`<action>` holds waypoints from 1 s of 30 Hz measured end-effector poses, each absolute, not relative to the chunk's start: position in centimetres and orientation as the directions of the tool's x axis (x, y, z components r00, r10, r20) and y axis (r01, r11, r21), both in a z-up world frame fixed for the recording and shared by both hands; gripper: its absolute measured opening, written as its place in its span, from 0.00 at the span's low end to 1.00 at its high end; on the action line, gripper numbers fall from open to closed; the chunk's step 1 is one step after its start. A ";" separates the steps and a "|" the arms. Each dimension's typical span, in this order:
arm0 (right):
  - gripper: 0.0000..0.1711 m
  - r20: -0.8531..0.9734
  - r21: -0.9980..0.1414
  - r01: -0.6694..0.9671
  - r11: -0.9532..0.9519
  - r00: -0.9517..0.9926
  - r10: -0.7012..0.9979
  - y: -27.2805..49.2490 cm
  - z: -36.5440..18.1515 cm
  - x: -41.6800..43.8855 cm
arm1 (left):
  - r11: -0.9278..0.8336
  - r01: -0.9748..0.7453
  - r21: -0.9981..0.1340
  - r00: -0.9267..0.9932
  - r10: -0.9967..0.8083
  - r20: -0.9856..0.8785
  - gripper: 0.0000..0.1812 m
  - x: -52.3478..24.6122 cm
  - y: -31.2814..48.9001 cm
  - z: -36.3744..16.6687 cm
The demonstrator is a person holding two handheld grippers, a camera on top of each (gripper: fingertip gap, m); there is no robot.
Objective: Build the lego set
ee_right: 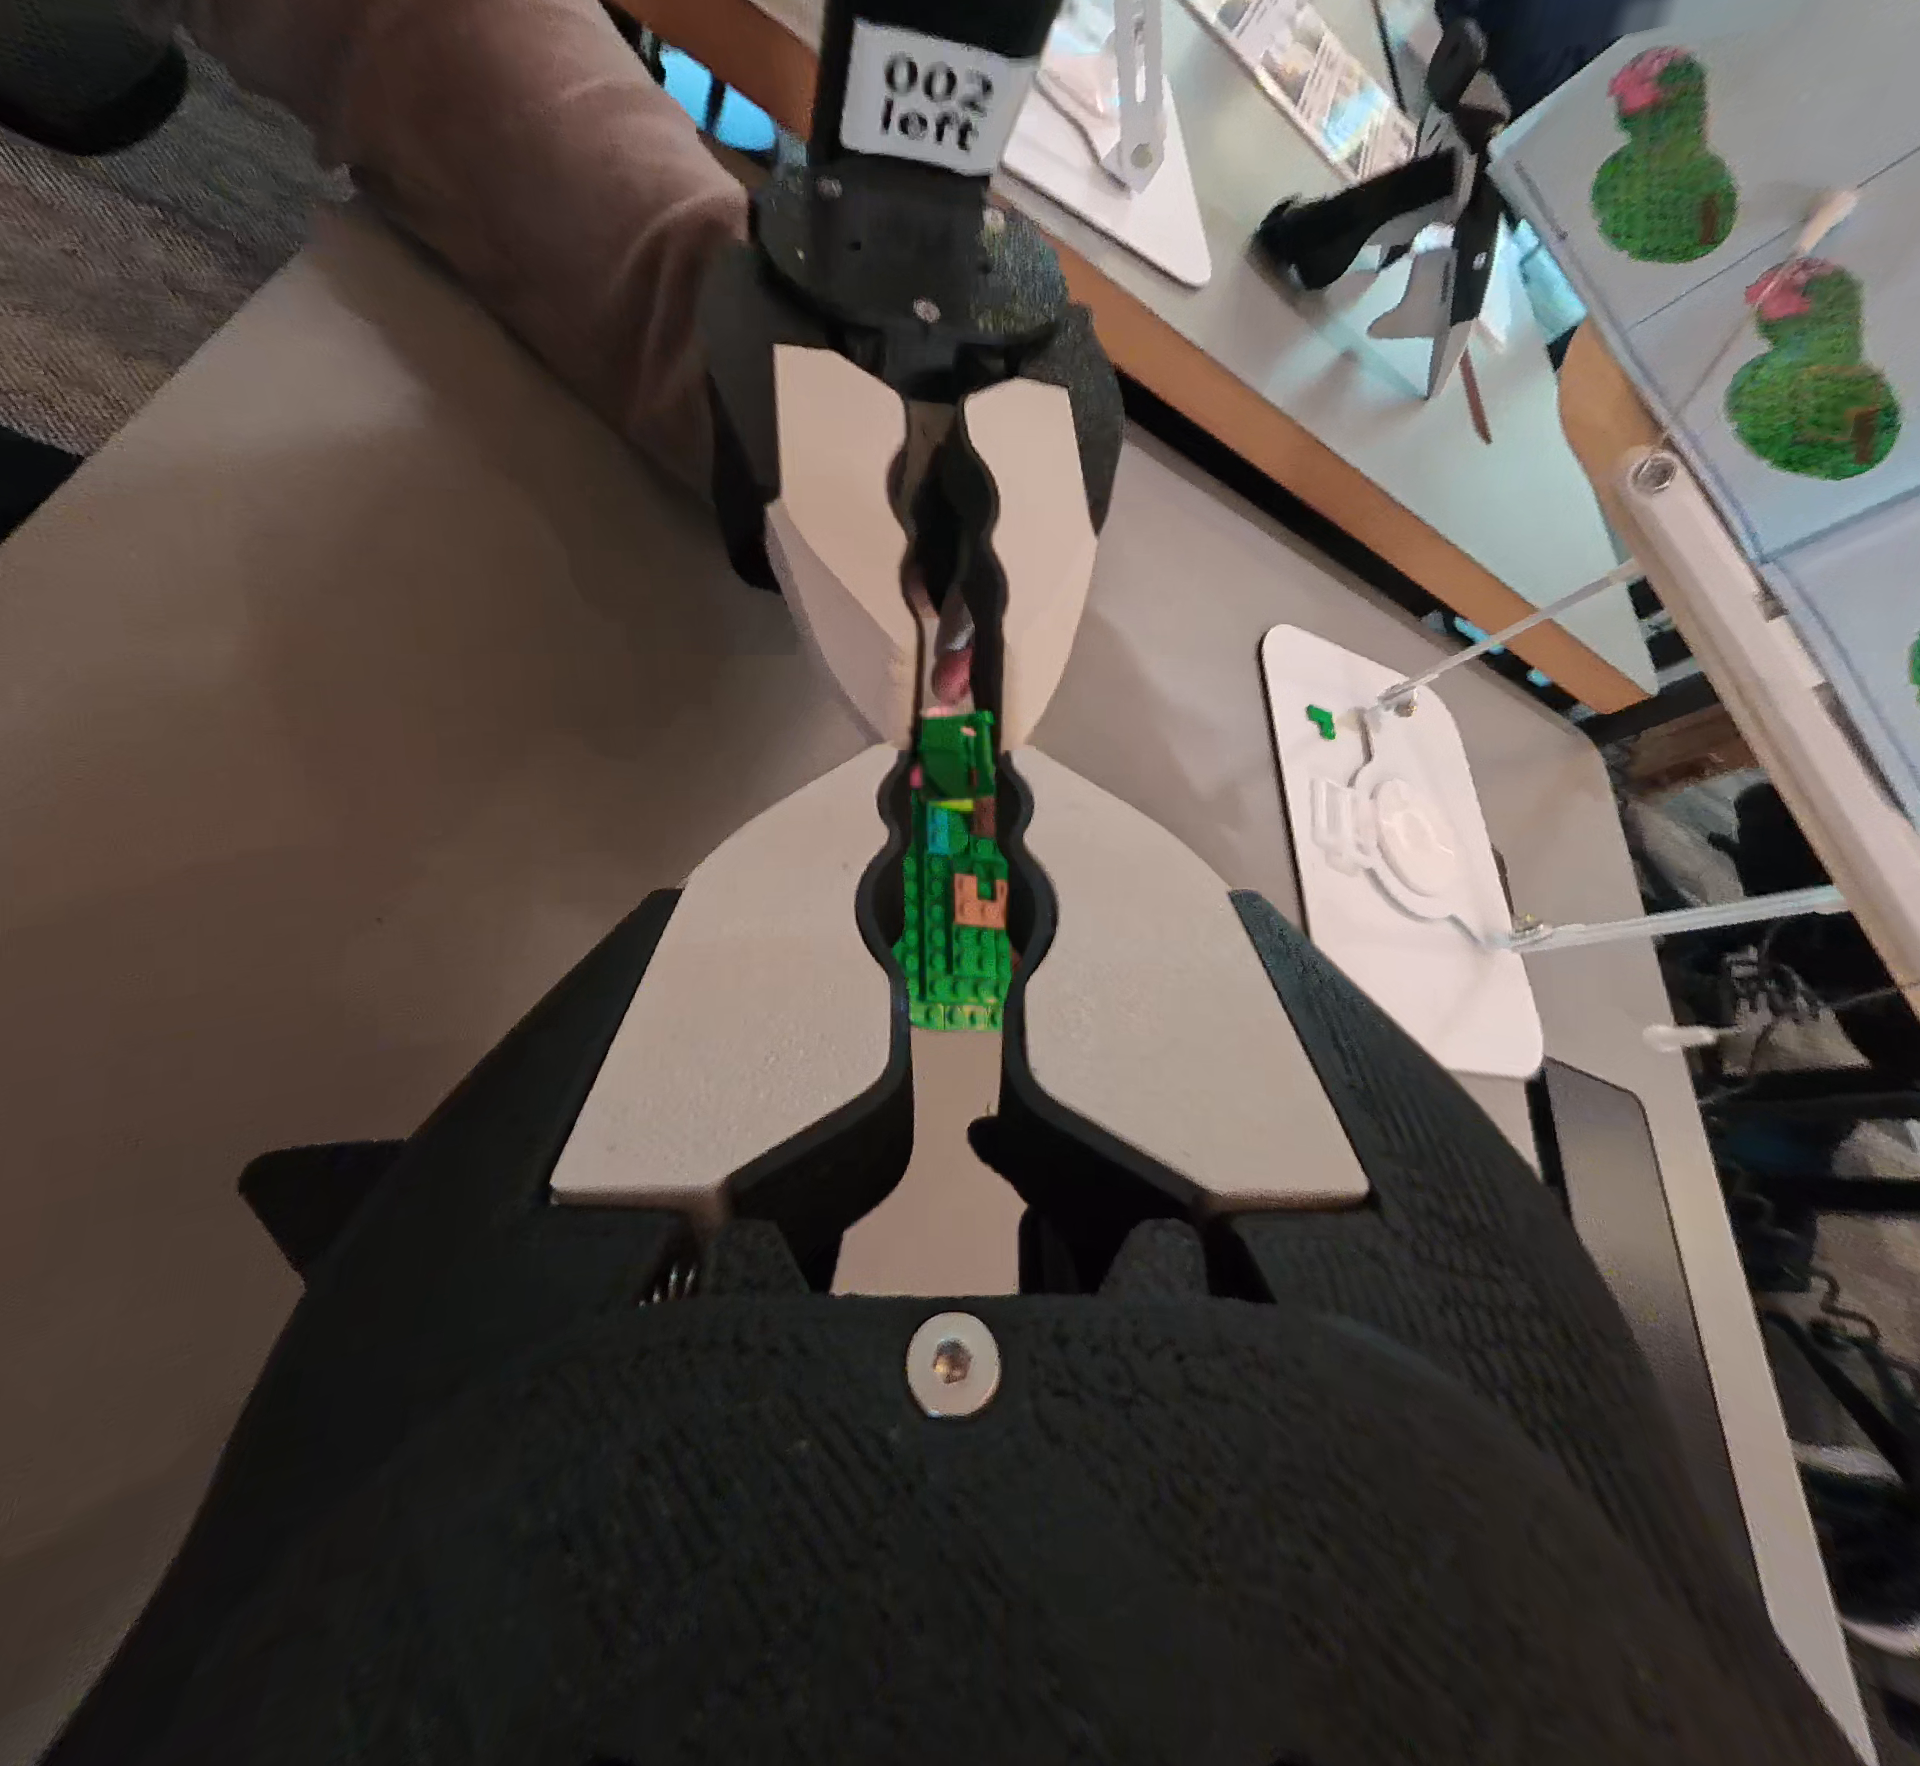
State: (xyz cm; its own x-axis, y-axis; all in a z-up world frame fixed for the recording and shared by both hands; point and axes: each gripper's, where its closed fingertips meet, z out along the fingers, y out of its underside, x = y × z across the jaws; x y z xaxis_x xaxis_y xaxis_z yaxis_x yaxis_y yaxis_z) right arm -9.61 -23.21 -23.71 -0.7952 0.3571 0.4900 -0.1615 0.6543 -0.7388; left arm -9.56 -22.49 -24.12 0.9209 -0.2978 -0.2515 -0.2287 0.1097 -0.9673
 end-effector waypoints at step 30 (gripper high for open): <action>0.02 0.468 -0.755 -0.208 0.621 -0.835 0.289 -24.4 -23.4 -8.1 | 0.126 -0.068 -0.990 0.881 -0.458 -0.119 0.06 -8.0 -23.3 -23.7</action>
State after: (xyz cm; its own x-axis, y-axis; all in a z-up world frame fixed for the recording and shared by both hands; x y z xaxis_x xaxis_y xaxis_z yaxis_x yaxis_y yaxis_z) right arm -8.08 -24.40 -23.44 -0.8353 0.2887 0.4678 -0.2082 0.6214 -0.7553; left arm -7.96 -23.28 -23.71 0.8810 -0.4578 -0.1189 -0.0679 0.1263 -0.9897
